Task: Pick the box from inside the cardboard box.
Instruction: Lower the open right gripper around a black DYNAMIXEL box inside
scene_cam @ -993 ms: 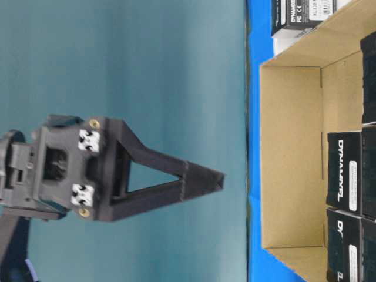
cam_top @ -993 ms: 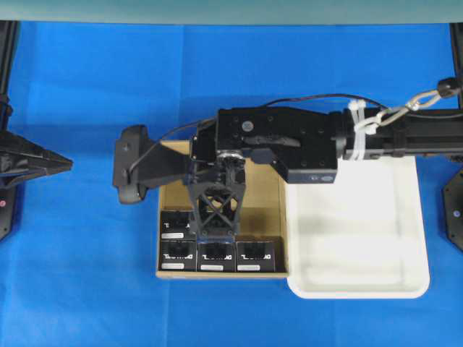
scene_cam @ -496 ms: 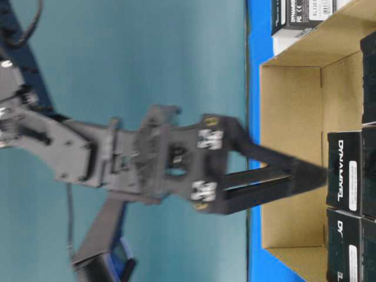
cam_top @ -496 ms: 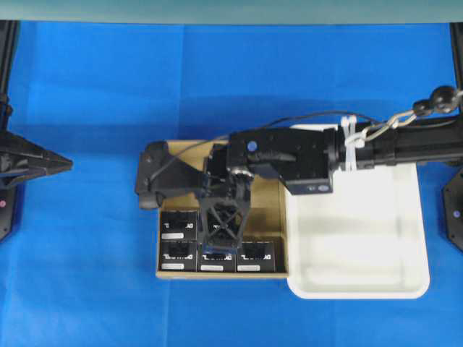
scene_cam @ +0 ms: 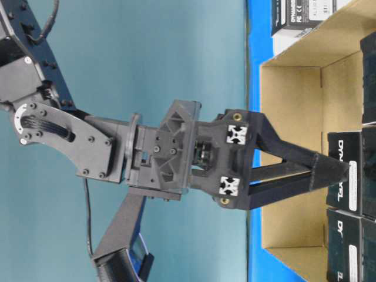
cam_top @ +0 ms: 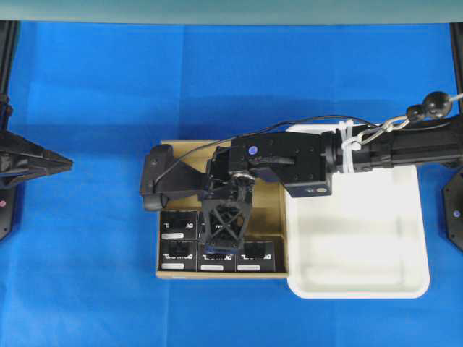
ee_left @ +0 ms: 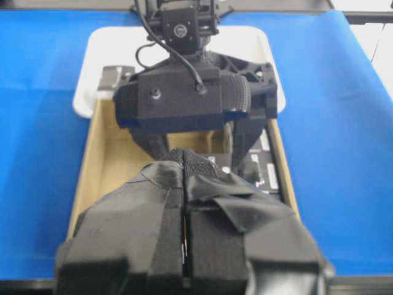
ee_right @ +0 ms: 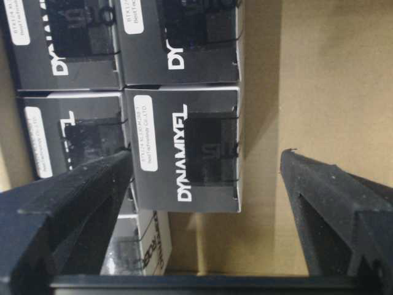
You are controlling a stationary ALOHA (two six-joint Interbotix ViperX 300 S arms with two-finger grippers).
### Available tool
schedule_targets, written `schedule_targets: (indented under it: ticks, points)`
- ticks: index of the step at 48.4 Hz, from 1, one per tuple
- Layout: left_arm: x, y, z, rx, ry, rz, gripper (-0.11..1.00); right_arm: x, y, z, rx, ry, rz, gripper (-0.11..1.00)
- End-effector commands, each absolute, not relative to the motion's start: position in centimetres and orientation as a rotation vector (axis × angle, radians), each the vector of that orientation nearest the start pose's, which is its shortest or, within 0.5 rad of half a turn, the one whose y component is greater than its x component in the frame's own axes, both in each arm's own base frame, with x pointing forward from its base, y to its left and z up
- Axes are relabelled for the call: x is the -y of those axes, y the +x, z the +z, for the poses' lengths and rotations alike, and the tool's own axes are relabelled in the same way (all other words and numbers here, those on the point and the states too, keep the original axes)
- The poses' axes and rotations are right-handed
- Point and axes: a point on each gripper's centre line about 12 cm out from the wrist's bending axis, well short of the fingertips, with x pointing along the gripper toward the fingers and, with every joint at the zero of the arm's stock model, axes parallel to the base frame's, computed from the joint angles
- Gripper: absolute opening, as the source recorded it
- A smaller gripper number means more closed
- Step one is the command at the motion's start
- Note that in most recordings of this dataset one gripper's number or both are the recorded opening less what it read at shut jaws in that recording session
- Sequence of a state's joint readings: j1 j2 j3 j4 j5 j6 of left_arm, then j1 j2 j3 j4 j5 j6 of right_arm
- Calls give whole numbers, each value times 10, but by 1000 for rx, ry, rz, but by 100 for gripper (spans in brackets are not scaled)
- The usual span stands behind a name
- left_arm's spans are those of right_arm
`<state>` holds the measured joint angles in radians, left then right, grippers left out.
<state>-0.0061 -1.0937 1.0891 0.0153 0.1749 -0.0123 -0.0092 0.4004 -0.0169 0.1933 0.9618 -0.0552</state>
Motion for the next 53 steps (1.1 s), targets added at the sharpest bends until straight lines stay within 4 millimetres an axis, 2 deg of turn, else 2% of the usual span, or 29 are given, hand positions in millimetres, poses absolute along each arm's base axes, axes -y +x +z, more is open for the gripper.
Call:
schedule_targets:
  ticks: [1, 27, 53]
  points:
    - [1, 180, 308, -152, 4, -3, -7, -15, 481, 153, -1326, 160, 92, 98]
    - [0, 180, 307, -155, 3, 0, -7, -12, 480, 148, -1344, 132, 98, 98]
    - [0, 180, 307, -155, 3, 1, -7, 16, 480, 148, -1340, 137, 66, 98]
